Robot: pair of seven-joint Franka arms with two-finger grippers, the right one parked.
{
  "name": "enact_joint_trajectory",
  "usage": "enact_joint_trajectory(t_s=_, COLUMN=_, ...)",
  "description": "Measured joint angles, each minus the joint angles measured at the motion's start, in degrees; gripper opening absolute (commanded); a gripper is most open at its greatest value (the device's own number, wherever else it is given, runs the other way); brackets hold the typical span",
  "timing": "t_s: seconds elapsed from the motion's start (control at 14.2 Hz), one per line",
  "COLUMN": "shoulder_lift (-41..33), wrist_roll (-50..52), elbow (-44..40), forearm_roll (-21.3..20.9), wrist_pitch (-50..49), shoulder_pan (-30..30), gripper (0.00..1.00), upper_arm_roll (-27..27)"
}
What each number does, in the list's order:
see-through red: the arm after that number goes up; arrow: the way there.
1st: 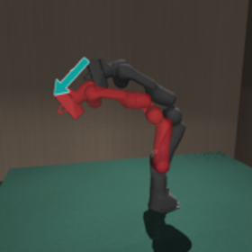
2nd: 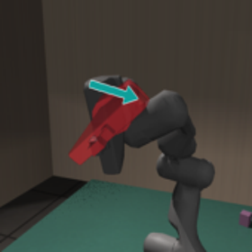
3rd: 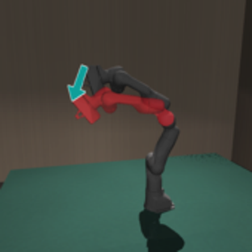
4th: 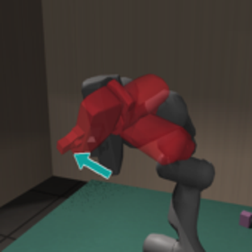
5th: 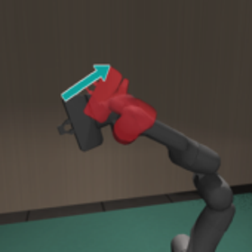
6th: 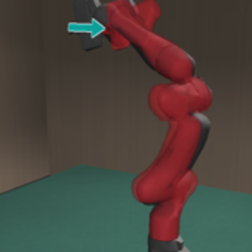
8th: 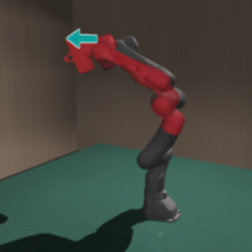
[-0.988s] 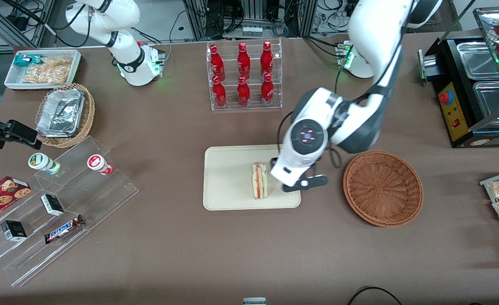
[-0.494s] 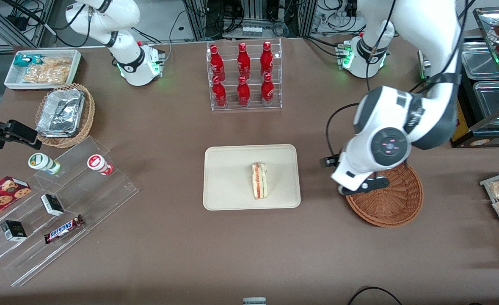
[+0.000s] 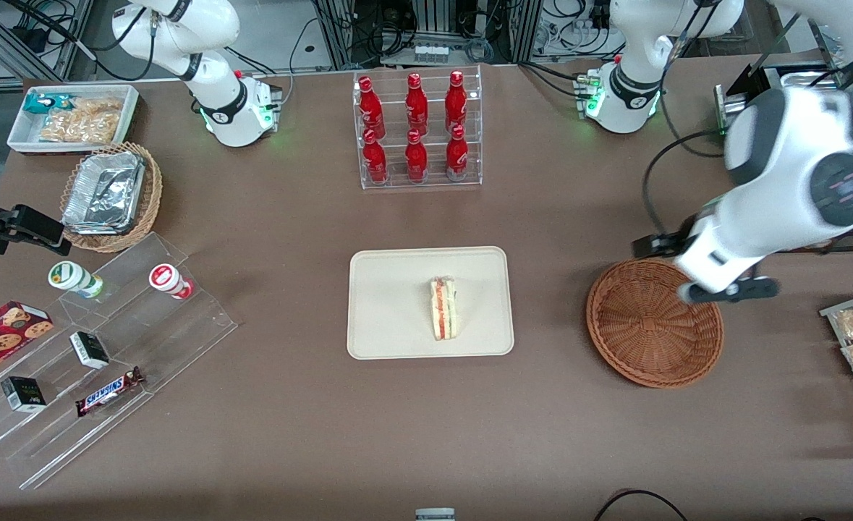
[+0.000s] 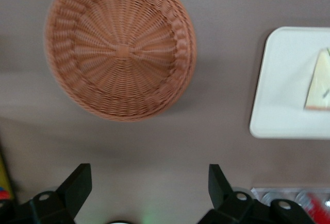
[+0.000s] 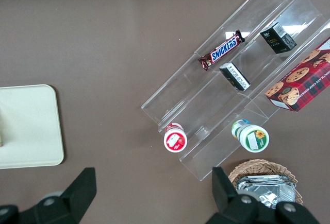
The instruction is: Place sandwich from basket to tray
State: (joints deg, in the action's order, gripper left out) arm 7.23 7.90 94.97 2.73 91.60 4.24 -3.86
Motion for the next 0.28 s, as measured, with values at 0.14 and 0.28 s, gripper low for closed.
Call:
enact_joint_trajectory(t_s=0.14, shoulder_lift=-4.55, wrist_roll=-6.50, elbow=1.14, forearm_roll=-0.01, wrist_pitch=-0.54, shoulder_pan=-4.37, gripper=1.00, upper_arm_roll=-1.09)
enact_joint_trajectory(t_s=0.28, shoulder_lift=-7.64, wrist_roll=-8.95, elbow=1.72, forearm_roll=-0.92, wrist_pitch=-0.59, shoulder_pan=-5.39, gripper=1.00, upper_arm_roll=-1.05)
